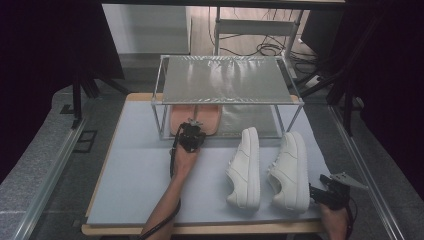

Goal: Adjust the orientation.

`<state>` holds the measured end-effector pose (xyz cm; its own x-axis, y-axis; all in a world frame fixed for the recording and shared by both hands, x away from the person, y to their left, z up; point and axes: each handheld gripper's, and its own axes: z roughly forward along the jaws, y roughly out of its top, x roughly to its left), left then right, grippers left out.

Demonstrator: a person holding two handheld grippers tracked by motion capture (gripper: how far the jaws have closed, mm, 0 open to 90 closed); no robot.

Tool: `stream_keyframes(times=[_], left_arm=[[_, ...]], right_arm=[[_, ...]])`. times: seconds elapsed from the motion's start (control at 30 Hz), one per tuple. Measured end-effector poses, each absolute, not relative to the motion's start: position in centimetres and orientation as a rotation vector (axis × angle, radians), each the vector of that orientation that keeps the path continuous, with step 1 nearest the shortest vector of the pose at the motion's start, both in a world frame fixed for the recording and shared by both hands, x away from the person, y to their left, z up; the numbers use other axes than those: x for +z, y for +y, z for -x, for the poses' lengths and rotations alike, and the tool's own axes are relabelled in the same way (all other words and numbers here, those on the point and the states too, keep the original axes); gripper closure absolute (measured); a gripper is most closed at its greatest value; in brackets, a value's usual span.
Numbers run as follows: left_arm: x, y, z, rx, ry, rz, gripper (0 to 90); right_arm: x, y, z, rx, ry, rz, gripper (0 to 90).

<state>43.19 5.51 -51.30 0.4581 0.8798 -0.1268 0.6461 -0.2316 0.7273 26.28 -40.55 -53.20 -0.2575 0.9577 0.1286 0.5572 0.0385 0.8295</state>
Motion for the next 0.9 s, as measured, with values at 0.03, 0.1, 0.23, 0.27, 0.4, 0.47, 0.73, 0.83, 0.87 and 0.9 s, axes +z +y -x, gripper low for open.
stream_keyframes(times=[0.03, 0.1, 0.23, 0.27, 0.4, 0.47, 0.73, 0.83, 0.87, 0.9], left_arm=[[-51.3, 5.5, -43.2, 0.405, 1.27, -1.971, 89.4], [-51.3, 5.5, -43.1, 0.404, 1.272, -1.971, 89.3], [-51.1, 5.4, -43.0, 0.409, 1.263, -1.978, 88.6], [-51.0, 5.4, -42.9, 0.41, 1.259, -1.979, 88.0], [-50.5, 5.3, -42.4, 0.411, 1.232, -1.988, 84.6], [-50.3, 5.2, -42.2, 0.42, 1.214, -1.999, 81.9], [-49.3, 5.4, -41.4, 0.432, 1.179, -2.016, 66.3], [-48.8, 5.6, -40.9, 0.452, 1.176, -2.004, 61.9], [-48.7, 5.7, -40.8, 0.456, 1.171, -2.005, 59.9], [-48.5, 6.0, -40.6, 0.467, 1.169, -2.005, 57.5]], right_arm=[[-53.2, -40.6, -26.3, 1.123, 1.852, -1.526, 18.0], [-53.2, -40.6, -26.3, 1.125, 1.852, -1.526, 18.0], [-53.2, -40.6, -26.3, 1.125, 1.852, -1.526, 18.0], [-53.2, -40.6, -26.3, 1.125, 1.852, -1.526, 18.0], [-53.2, -40.6, -26.3, 1.123, 1.852, -1.525, 18.0], [-53.2, -40.5, -26.3, 1.122, 1.853, -1.525, 18.0], [-53.2, -40.5, -26.3, 1.121, 1.853, -1.526, 18.0], [-53.2, -40.5, -26.3, 1.119, 1.853, -1.527, 18.0], [-53.2, -40.5, -26.3, 1.119, 1.852, -1.528, 18.0], [-53.2, -40.5, -26.3, 1.119, 1.852, -1.528, 18.0]])
